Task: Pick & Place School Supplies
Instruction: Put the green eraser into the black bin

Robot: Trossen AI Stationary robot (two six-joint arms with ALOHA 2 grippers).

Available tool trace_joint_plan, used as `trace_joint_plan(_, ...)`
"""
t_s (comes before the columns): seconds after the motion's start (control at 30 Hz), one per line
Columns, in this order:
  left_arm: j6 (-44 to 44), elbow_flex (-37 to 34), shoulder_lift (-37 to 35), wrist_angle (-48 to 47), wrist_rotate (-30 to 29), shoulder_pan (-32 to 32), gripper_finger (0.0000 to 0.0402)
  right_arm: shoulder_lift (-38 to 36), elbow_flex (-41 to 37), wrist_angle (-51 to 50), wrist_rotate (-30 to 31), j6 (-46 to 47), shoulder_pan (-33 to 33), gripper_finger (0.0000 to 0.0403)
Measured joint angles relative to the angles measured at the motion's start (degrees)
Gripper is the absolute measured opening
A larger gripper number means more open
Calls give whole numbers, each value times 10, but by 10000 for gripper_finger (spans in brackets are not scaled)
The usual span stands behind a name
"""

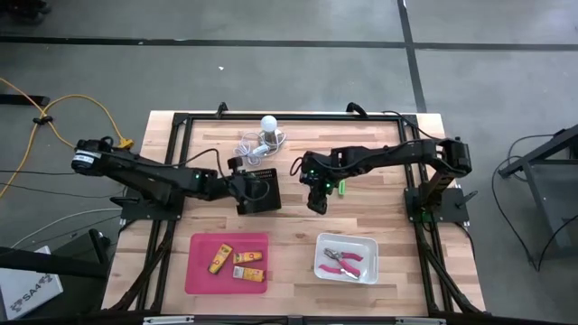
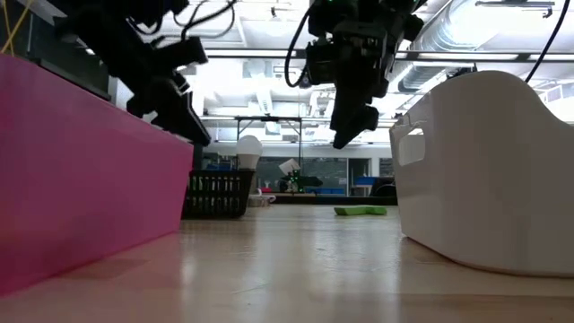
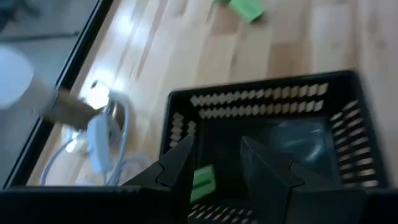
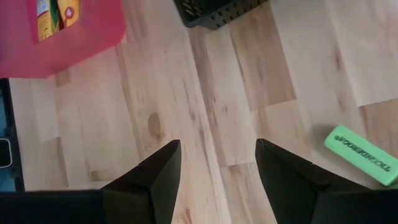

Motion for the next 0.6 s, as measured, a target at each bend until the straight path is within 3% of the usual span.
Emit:
trace_joint_plan(0.17,-13,0,0,-19,8,32,125,0,0,2,0,-1,9,196)
trace_joint_plan(0.37,-57,0,0,-46,101,95,125,0,0,3,0,-1,19,196)
trace_joint_plan(0.6,-54,0,0,-80,125,138,125,0,0,11,0,-1,27,196)
